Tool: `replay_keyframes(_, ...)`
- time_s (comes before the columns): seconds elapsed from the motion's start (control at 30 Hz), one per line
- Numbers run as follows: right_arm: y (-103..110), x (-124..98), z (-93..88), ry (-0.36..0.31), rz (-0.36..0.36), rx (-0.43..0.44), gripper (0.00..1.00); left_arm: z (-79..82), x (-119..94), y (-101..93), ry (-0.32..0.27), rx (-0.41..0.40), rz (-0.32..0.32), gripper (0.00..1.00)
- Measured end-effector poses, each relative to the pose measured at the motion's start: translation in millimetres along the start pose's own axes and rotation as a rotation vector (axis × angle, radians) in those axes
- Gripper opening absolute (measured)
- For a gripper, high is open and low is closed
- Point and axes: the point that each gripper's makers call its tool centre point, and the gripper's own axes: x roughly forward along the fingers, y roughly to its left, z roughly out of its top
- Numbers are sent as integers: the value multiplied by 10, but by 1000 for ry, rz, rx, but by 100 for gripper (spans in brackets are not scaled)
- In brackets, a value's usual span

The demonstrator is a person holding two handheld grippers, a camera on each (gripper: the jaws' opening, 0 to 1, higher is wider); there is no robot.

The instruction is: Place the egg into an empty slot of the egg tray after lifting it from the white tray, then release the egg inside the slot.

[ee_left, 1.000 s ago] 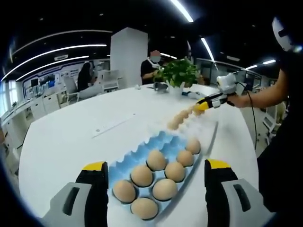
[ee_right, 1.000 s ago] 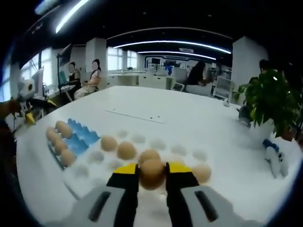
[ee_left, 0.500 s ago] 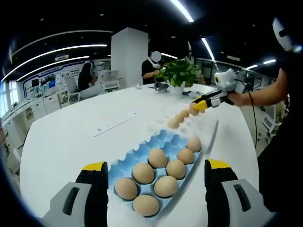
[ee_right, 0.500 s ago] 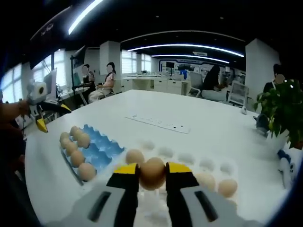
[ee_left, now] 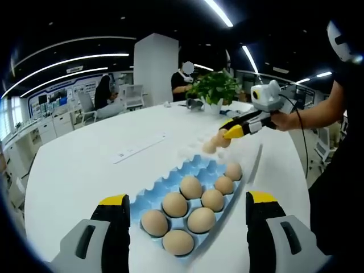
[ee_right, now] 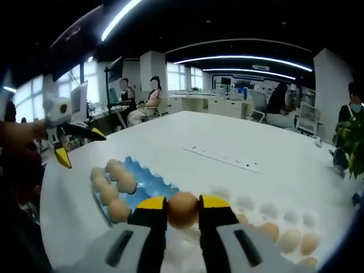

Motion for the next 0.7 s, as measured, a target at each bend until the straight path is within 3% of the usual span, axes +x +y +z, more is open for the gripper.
replay_keyframes(0.3,326,252,16,15,75,-4,20,-27,-64,59,-3,-2,3,83)
replay_keyframes(0.7,565,466,-30,45,126,-15,19,-51,-140,105,-8,-4,3,83)
